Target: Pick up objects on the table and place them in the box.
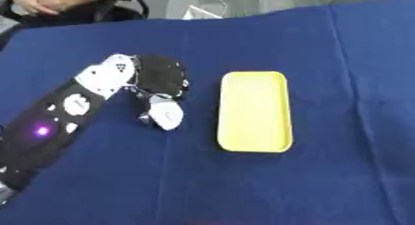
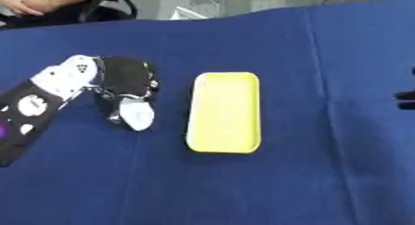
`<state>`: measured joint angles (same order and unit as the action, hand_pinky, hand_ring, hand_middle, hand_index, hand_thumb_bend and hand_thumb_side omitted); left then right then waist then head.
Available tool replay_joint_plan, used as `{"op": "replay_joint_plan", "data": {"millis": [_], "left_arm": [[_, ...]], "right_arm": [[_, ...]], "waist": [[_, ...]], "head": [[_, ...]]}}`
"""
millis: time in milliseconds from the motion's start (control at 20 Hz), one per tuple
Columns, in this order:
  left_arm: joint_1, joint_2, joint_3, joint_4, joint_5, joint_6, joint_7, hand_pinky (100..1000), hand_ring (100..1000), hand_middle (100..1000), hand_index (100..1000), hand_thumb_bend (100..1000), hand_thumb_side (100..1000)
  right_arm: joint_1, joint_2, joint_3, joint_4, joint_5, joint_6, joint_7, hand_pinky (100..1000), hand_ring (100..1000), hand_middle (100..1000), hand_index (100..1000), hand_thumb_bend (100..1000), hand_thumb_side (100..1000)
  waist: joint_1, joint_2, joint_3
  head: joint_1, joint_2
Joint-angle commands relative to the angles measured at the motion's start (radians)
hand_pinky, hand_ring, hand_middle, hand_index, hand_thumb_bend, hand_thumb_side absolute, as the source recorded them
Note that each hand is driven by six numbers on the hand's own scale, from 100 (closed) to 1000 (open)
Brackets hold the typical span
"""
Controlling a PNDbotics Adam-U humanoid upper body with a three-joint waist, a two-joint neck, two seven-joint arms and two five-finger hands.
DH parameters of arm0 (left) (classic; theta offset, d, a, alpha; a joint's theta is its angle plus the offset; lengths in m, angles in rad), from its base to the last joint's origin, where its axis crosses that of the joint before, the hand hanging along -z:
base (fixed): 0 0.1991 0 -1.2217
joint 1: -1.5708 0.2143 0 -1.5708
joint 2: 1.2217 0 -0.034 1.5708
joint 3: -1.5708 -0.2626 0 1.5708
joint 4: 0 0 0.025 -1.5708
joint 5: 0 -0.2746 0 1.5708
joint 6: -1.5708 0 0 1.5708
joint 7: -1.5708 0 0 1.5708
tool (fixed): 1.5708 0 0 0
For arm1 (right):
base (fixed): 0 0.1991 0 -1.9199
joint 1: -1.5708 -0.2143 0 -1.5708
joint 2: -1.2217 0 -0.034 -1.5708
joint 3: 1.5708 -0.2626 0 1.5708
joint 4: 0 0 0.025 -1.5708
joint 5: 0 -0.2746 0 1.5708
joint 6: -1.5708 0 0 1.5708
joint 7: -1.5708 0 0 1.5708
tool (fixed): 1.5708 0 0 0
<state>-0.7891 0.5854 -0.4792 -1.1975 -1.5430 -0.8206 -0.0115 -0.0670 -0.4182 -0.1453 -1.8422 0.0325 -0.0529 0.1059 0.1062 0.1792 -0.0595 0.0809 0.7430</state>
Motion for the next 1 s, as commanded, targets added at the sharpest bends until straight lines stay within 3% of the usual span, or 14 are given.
{"op": "replay_joint_plan", "data": {"millis": [50,700,850,1000], "left_arm": [[-0.008,0.005,0.009,0.018,-0.023,0.008,0.042,665,502,415,489,683,387],[-0.010,0.002,0.020,0.056,-0.044,0.013,0.059,666,477,384,456,635,357],[-0.012,-0.002,0.041,0.109,-0.012,0.015,-0.006,665,472,385,460,558,340],[-0.028,-0.015,0.086,0.219,0.107,0.046,-0.135,654,466,385,462,483,323]], "right_arm": [[-0.008,-0.010,-0.005,-0.018,-0.003,-0.002,0.000,671,688,887,973,286,782],[-0.007,-0.011,-0.006,-0.017,-0.004,-0.003,0.000,671,688,887,973,285,781],[-0.006,-0.010,-0.006,-0.017,-0.004,-0.003,0.000,671,689,887,973,286,780],[-0.005,-0.010,-0.007,-0.016,-0.004,-0.003,0.000,671,689,887,973,285,780]], "waist": [[-0.008,-0.012,0.000],[-0.008,-0.013,0.000],[-0.009,-0.012,0.001],[-0.010,-0.013,0.003]], "head": [[-0.006,-0.017],[-0.006,-0.019],[-0.007,-0.018],[-0.007,-0.017]]}}
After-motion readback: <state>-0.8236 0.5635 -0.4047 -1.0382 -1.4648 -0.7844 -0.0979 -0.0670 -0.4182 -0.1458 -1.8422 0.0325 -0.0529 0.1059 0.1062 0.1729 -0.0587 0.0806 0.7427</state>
